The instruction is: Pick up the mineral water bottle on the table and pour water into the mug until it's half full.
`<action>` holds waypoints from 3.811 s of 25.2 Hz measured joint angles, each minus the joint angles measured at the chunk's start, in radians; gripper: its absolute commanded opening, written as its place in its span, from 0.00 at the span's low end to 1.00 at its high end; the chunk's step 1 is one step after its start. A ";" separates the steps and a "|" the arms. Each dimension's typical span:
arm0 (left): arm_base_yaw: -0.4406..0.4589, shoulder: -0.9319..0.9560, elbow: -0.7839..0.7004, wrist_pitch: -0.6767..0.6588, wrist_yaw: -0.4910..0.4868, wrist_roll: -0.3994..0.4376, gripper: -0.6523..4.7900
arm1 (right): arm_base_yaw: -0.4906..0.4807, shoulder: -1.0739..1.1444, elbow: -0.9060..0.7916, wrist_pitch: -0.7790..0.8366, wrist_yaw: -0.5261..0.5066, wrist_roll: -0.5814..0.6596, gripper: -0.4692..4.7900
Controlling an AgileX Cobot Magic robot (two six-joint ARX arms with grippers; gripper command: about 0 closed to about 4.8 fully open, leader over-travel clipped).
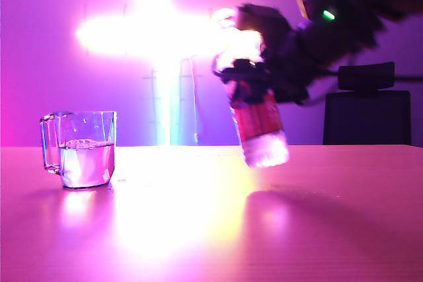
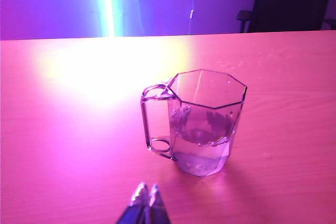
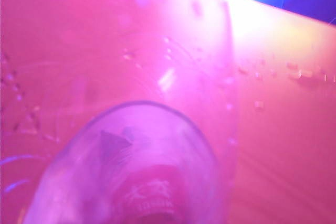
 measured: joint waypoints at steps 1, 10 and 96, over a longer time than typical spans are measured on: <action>0.000 0.000 0.000 -0.001 0.000 0.000 0.12 | -0.022 0.001 -0.061 0.074 -0.020 0.034 0.50; 0.000 0.000 0.000 -0.003 0.000 0.000 0.12 | -0.037 0.003 -0.201 0.281 -0.033 0.085 0.76; 0.267 0.000 0.000 -0.003 0.065 0.000 0.12 | -0.557 -1.622 -0.777 -0.491 -0.120 0.172 0.09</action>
